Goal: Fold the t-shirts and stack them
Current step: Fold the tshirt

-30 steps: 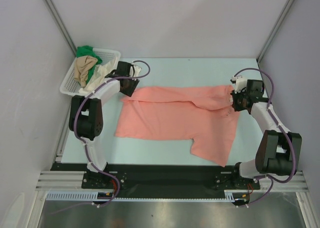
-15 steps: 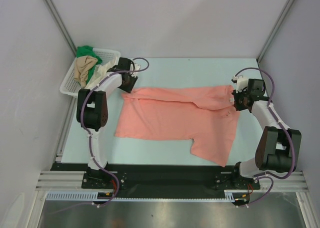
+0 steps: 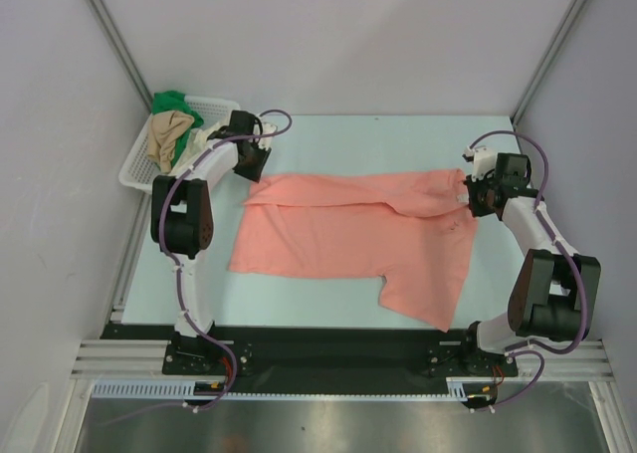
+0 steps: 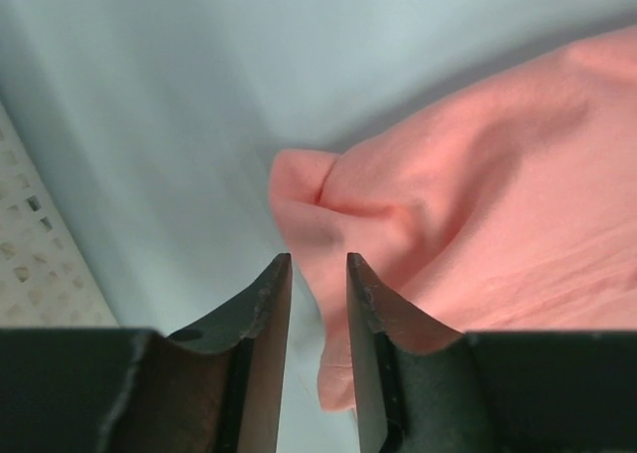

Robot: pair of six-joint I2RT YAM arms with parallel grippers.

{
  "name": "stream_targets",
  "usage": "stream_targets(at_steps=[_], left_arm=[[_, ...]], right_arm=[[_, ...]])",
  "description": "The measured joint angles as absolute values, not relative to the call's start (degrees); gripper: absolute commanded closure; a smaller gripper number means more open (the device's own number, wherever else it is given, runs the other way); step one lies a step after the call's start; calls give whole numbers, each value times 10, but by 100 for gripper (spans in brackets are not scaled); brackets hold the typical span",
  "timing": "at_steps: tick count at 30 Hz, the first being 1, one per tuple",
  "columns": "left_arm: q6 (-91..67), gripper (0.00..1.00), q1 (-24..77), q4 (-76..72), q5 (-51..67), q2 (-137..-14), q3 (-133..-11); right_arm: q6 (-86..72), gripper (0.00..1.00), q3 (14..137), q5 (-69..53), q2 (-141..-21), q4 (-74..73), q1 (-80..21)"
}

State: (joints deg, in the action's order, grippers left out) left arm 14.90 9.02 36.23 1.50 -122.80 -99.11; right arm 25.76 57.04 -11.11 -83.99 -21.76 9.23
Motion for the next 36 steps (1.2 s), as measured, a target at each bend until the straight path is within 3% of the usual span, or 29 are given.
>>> stream_targets(at_steps=[11, 15, 18, 23, 26, 30, 36], left_arm=[[143, 67, 86, 375, 47, -1249, -991], [139, 50, 79, 376, 45, -1253, -991], [134, 50, 72, 376, 42, -1253, -990], [134, 57, 62, 378, 45, -1253, -983], [130, 69, 59, 379, 53, -1253, -982], [129, 93, 59, 381, 74, -1255, -982], [131, 100, 59, 384, 96, -1258, -982]], right_arm=[[258, 100, 570, -109, -840, -220, 92], [258, 100, 570, -109, -840, -220, 92], [258, 100, 570, -109, -840, -220, 92], [261, 100, 570, -109, -840, -221, 92], [263, 100, 571, -109, -840, -222, 92], [266, 100, 573, -109, -840, -223, 92], [267, 100, 577, -109, -840, -223, 92]])
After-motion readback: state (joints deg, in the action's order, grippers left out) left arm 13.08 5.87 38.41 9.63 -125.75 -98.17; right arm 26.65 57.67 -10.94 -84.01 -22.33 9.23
